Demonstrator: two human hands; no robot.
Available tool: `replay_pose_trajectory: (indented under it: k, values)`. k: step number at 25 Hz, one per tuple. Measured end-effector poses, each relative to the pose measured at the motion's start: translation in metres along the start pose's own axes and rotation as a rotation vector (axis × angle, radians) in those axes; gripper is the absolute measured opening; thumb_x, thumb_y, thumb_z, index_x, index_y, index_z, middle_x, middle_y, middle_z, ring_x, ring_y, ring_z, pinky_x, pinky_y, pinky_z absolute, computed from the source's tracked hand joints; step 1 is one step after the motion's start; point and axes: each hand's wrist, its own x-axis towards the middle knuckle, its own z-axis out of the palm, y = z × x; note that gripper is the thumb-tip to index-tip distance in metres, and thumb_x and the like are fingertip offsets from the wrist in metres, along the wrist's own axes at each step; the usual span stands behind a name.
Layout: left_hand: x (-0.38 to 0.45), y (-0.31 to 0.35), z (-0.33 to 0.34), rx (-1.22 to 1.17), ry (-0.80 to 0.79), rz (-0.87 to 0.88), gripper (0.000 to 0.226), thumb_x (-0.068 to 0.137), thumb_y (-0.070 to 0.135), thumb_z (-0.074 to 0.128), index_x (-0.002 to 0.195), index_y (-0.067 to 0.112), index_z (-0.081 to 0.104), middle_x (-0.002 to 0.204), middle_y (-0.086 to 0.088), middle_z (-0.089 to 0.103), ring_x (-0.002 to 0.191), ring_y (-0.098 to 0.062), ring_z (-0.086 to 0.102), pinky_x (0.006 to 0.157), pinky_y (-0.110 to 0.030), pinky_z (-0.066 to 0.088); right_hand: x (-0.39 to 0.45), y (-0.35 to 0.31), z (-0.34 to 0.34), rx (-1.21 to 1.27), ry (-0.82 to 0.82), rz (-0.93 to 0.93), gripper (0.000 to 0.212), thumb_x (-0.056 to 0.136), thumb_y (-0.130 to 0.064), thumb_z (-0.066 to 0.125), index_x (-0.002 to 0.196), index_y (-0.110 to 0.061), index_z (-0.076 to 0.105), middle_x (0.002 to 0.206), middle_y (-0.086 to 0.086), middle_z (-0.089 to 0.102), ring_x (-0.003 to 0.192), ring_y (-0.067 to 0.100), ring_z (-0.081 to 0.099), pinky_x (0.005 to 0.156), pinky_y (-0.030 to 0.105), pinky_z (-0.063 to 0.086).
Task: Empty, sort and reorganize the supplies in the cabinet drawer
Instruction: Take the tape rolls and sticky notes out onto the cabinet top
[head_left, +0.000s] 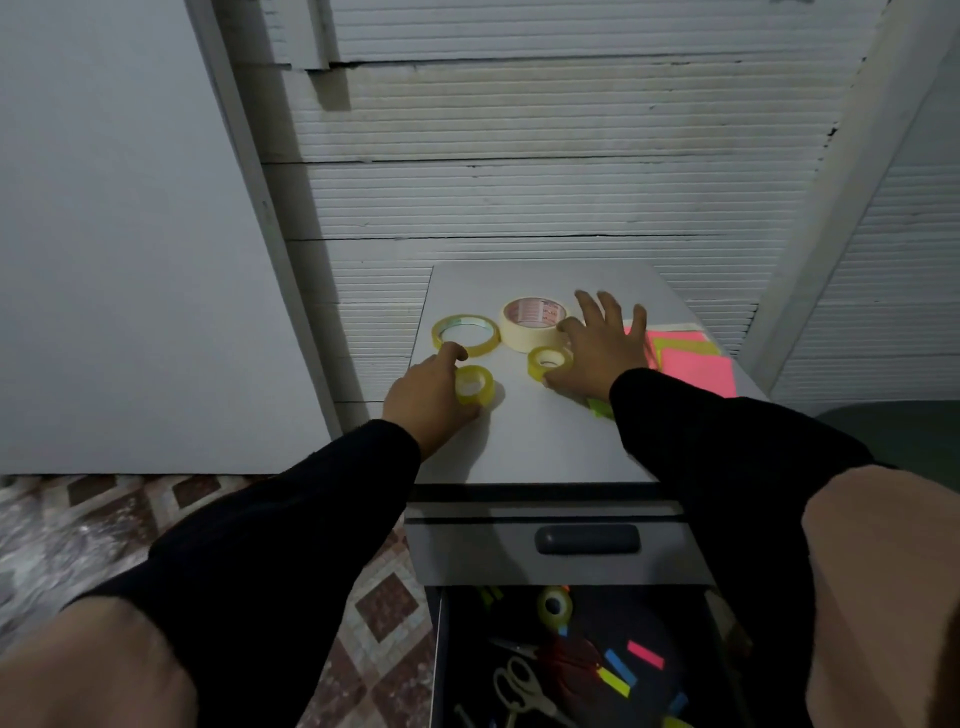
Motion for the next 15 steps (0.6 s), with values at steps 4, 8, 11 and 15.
replay_pose_trajectory:
  k: [4,8,11,15]
  values:
    - [0.017,0.011,0.009,0.015,-0.009,-0.028,0.056,0.084,0.032,0.063,0.132,0.017,0.038,0.123,-0.011,0.059,0.112,-0.031,0.055,0.088,-0.038,0.044,-0.019,0.019,-0.005,0.121,0.124,0.018,0.066,0.082,-0.053,0.059,0.137,-0.024,0.040,0.159,0.001,0.004,0.147,0.024,-0.003,0.115,0.054,-0.001]
    - [0.034,0.022,0.017,-0.045,-0.028,-0.130,0.057,0.084,0.034,0.064,0.133,0.017,0.038,0.123,-0.014,0.057,0.113,-0.034,0.054,0.091,-0.039,0.043,-0.040,0.048,-0.005,0.137,0.151,0.022,0.061,0.081,-0.049,0.062,0.135,-0.025,0.044,0.159,0.000,0.007,0.147,0.023,0.000,0.115,0.050,-0.002]
    - [0.044,0.028,0.023,-0.071,-0.027,-0.159,0.058,0.083,0.032,0.065,0.132,0.015,0.039,0.124,-0.014,0.057,0.114,-0.034,0.054,0.093,-0.041,0.043,-0.049,0.065,-0.007,0.171,0.181,0.041,0.058,0.081,-0.046,0.063,0.133,-0.025,0.048,0.158,0.000,0.012,0.147,0.023,0.003,0.115,0.050,-0.001]
    - [0.048,0.035,0.025,-0.140,-0.024,-0.167,0.060,0.082,0.023,0.068,0.133,0.010,0.039,0.127,-0.017,0.054,0.118,-0.034,0.051,0.093,-0.038,0.041,-0.060,0.076,-0.006,0.203,0.176,0.076,0.056,0.081,-0.045,0.064,0.131,-0.024,0.049,0.158,-0.001,0.015,0.146,0.023,0.005,0.115,0.050,0.001]
